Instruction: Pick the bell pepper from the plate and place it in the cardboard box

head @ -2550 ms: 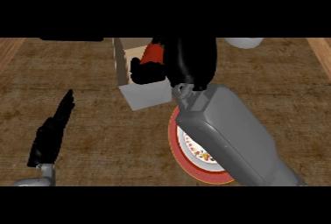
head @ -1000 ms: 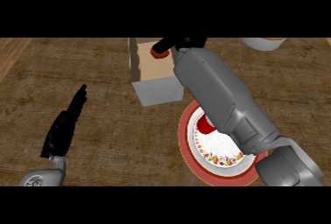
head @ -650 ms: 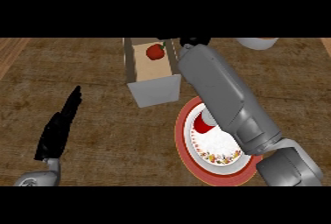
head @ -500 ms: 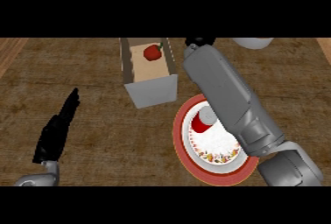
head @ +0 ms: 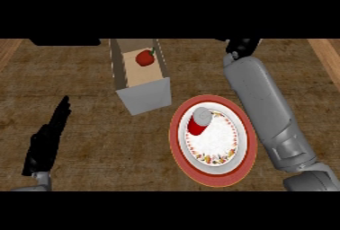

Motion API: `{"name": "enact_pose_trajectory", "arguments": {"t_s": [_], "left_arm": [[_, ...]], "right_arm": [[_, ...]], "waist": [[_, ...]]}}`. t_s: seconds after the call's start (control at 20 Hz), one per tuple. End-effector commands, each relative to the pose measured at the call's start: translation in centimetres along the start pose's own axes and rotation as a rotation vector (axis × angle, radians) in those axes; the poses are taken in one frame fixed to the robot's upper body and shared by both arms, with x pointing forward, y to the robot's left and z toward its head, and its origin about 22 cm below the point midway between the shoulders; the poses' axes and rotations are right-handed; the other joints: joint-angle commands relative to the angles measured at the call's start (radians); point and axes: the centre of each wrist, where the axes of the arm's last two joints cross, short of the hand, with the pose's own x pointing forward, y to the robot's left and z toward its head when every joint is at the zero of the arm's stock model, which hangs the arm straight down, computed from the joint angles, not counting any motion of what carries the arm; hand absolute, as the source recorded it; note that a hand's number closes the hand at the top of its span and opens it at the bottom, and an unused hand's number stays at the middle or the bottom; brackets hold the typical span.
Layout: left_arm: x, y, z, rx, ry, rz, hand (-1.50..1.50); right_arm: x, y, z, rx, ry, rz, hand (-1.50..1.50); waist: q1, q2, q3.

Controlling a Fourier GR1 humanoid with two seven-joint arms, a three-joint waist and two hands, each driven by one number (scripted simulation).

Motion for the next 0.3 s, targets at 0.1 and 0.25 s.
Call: {"name": "enact_pose_trajectory", "arguments": {"t_s": [0.1,0.25], "left_arm": [[-1.0,0.6,0.4,0.025,0.018,0.001,0.0],[-0.1,1.5,0.0,0.018,0.017,-0.011,0.0]], "right_arm": [[-3.2,-7.9,-2.1,-0.002,-0.045,-0.019,-1.5],[-4.6,-11.6,-1.7,0.059,-0.038,0.019,-1.5]], "waist": [[-0.029,-0.008,0.0],[-0.028,-0.008,0.0]]}}
